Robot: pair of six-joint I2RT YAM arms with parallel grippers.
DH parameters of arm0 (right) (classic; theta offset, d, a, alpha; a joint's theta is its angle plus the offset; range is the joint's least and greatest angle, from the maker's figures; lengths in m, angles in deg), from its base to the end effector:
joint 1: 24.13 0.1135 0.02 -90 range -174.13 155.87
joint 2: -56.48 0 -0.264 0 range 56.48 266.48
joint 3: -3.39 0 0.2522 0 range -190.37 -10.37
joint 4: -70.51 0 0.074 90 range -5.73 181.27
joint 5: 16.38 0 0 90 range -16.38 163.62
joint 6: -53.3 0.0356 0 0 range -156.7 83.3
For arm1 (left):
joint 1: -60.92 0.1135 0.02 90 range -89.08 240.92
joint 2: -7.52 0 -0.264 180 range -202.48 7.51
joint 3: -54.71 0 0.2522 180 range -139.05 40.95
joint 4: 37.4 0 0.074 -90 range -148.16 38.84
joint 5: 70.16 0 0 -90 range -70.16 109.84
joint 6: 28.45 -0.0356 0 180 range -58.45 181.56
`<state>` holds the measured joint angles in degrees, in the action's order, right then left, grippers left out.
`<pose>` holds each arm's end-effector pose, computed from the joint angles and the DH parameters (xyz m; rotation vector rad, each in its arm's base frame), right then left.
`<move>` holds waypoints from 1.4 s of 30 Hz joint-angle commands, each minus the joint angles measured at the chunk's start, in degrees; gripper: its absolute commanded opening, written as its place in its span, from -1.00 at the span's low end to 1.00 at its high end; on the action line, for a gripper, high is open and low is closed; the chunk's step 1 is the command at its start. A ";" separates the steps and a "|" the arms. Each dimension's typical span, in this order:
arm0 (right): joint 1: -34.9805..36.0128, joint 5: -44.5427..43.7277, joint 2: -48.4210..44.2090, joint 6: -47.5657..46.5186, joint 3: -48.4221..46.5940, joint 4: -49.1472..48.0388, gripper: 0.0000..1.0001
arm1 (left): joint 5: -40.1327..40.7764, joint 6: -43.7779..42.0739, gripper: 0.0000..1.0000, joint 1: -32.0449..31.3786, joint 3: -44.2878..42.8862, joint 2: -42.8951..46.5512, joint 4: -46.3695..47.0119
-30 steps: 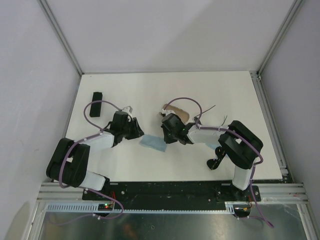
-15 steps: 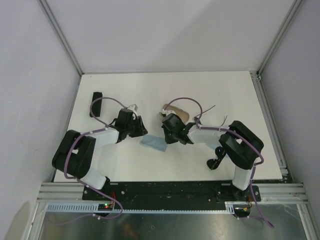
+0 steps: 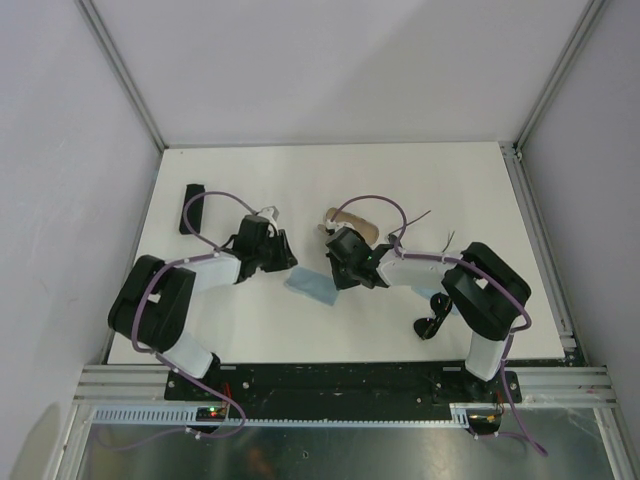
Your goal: Organize the sunglasses
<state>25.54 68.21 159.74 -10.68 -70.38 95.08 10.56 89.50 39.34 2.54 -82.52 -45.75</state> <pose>0.2383 0.2756 0.1577 -0.4861 2.5131 0.4138 0.2720 -0.1138 0.1439 -0.0563 2.4484 -0.5924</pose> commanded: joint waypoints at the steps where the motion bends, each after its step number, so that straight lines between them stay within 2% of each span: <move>1: -0.18 -1.00 -2.35 -0.39 -0.07 0.99 -0.97 | 0.69 -2.57 -0.23 -1.34 -1.85 -2.66 -0.75; 8: -0.58 -0.24 -2.43 -0.10 -0.02 1.00 -0.97 | -0.96 -2.87 -0.28 -3.10 -2.25 -4.35 -1.75; 19: -0.98 0.60 -2.58 0.15 -0.02 1.00 -0.97 | 0.75 -2.45 -0.45 -3.39 0.11 -1.46 -4.51; 32: -1.07 1.51 -2.12 0.58 -0.02 0.57 -0.96 | -1.76 -2.75 -0.44 -4.09 0.97 -2.25 -4.93; 37: -1.09 1.59 -2.23 0.60 -0.02 0.53 -0.96 | -2.14 -2.21 -0.61 -4.33 0.54 -3.58 -4.91; 42: -1.17 1.86 -2.31 0.58 -0.07 0.53 -0.96 | -2.98 -2.34 -0.91 -4.58 -0.52 -5.03 -4.92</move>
<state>24.60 69.80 159.31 -10.61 -70.27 96.35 7.61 88.49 35.73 1.81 -84.67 -45.68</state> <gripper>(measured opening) 0.022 0.088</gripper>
